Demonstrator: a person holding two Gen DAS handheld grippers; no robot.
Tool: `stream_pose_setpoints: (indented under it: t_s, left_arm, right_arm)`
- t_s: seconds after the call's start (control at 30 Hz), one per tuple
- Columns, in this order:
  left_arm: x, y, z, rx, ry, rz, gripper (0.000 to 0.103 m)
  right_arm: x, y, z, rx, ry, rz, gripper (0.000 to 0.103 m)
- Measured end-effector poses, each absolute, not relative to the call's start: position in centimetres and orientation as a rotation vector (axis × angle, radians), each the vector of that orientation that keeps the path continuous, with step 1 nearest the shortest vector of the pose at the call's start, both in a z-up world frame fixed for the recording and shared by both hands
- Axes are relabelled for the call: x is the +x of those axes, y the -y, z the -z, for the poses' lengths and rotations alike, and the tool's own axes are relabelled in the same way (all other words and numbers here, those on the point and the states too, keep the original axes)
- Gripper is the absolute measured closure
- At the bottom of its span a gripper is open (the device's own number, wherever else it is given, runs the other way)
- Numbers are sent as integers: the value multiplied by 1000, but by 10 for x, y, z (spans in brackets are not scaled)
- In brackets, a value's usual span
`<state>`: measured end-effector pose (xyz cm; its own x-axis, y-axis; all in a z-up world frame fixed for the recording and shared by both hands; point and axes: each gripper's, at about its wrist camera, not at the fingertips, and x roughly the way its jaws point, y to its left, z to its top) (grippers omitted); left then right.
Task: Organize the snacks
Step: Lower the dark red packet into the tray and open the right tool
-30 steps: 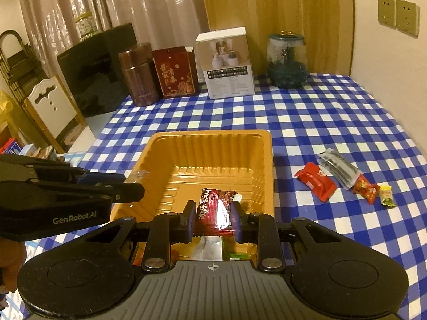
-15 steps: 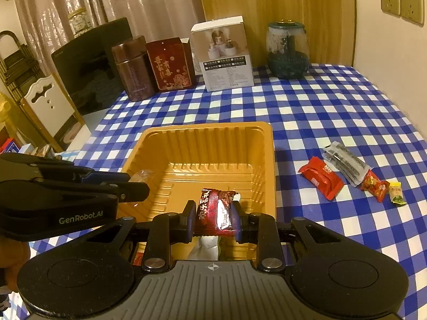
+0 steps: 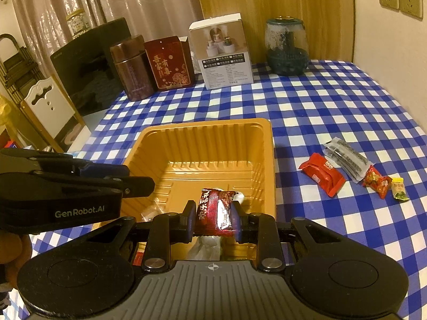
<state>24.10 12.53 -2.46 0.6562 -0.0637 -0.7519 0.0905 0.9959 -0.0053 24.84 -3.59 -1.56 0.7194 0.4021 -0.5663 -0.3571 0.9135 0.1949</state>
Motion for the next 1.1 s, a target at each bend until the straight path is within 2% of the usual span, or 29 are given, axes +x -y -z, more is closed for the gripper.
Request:
stream_pose_setpoints:
  t_s: [0.87, 0.93, 0.97, 1.1]
  left_arm:
    - [238, -132, 22, 29, -851, 78, 72]
    - [238, -132, 22, 30, -850, 75, 72]
    - [238, -133, 22, 27, -850, 74, 72]
    - [238, -135, 22, 22, -851, 71, 71]
  right_arm:
    - [252, 32, 13, 113, -624, -424, 74]
    - [253, 34, 13, 131, -625, -426, 61]
    - [252, 35, 13, 138, -620, -421, 44]
    - [250, 40, 11, 159, -616, -421, 42]
